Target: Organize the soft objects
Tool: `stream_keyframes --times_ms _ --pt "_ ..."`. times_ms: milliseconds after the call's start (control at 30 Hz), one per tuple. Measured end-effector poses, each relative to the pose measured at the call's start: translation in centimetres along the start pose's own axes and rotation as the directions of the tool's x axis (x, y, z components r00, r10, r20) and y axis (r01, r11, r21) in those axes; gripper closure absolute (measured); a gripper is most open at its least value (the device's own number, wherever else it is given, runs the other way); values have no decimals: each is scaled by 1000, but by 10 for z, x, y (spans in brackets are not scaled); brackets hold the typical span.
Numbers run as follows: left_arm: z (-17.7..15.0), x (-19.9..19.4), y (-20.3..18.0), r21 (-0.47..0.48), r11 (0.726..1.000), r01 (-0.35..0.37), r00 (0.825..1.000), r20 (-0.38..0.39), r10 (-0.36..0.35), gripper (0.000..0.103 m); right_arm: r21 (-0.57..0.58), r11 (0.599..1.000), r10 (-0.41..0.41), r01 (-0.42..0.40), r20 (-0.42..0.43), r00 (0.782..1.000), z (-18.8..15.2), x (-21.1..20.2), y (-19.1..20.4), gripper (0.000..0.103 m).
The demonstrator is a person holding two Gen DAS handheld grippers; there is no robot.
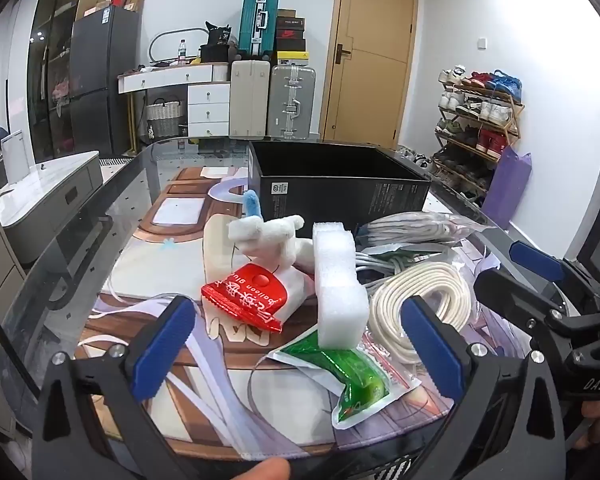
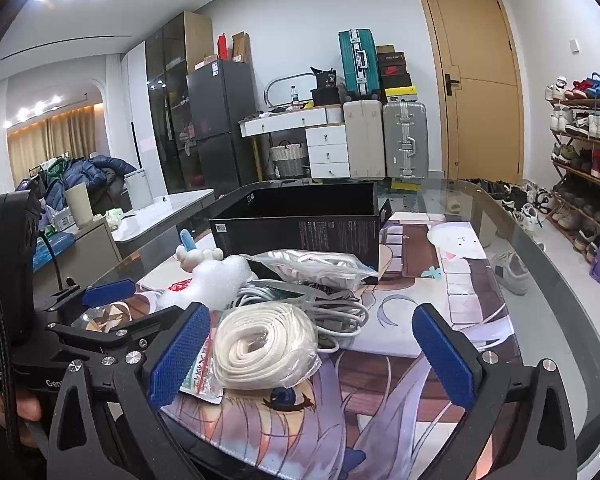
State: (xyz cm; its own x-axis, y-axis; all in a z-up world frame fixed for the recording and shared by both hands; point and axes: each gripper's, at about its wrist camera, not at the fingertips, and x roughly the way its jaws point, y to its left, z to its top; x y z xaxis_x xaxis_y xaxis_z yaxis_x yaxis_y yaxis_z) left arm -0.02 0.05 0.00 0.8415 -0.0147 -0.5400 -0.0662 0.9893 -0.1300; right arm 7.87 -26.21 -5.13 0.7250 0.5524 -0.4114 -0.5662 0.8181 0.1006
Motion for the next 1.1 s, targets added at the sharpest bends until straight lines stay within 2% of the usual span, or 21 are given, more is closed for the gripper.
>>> stream_keyframes --times_ms 167,500,1100 --pt "-1 -10 5 -17 1000 11 1000 19 -11 0 1 1000 1 -1 3 1000 0 -1 -1 1" --pt "3 -9 -3 5 1000 -16 1000 10 16 0 10 1000 5 -5 1 1000 6 -6 -1 1" --pt "6 -9 -5 7 1000 -14 1000 26 13 0 19 1000 5 -6 20 1000 1 3 0 1"
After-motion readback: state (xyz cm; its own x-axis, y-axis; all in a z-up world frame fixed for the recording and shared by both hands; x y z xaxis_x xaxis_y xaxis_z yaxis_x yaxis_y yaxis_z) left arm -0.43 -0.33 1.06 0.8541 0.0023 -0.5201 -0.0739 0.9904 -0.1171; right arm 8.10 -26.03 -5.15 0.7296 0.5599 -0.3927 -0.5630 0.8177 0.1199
